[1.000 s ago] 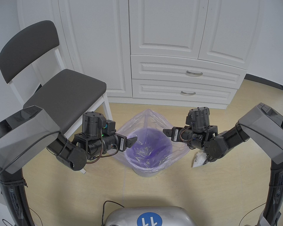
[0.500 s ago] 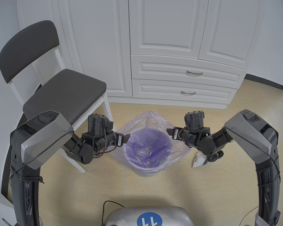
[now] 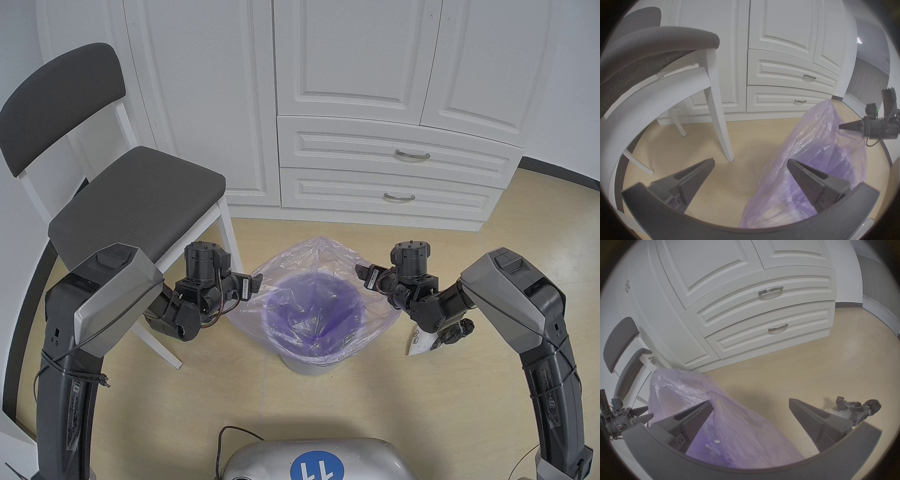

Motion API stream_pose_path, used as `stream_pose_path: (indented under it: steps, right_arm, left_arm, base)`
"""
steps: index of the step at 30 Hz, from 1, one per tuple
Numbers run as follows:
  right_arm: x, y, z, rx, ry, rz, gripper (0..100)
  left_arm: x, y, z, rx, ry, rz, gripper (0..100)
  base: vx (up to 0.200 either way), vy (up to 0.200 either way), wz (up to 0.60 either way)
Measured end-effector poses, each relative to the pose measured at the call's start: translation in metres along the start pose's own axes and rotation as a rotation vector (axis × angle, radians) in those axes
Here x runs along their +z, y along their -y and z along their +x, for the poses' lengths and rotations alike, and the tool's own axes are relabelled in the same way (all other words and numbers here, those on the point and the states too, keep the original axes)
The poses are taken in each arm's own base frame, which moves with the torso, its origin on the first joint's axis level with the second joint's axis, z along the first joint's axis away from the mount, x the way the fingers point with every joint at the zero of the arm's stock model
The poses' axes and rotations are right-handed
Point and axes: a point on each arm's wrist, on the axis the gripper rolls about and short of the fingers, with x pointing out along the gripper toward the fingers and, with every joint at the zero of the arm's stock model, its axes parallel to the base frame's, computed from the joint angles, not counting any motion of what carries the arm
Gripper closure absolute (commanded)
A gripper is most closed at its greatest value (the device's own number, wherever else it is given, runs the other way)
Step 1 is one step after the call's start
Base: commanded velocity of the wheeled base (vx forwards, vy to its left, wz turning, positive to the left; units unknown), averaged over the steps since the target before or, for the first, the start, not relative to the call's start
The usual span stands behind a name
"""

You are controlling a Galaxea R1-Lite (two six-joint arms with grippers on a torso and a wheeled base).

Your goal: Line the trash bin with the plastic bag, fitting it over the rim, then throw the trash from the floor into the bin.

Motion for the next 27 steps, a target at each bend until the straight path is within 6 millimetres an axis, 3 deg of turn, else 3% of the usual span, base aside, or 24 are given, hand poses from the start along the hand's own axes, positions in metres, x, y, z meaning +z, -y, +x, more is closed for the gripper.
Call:
stream_pose_path:
  steps: [12, 27]
  right_arm:
    - [-0.004, 0.012, 0.034, -0.013, 0.084, 0.131, 0]
    - [-0.038, 0.025, 0.064, -0.060, 0.106, 0.140, 0]
  left_arm:
    - [-0.005, -0.013, 0.034, 0.112, 0.084, -0.031, 0]
    - [-0.030, -0.028, 0.062, 0.148, 0.100, -0.044, 0]
  base:
    - [0.000, 0.000, 0.00]
    - [0.000, 0.000, 0.00]
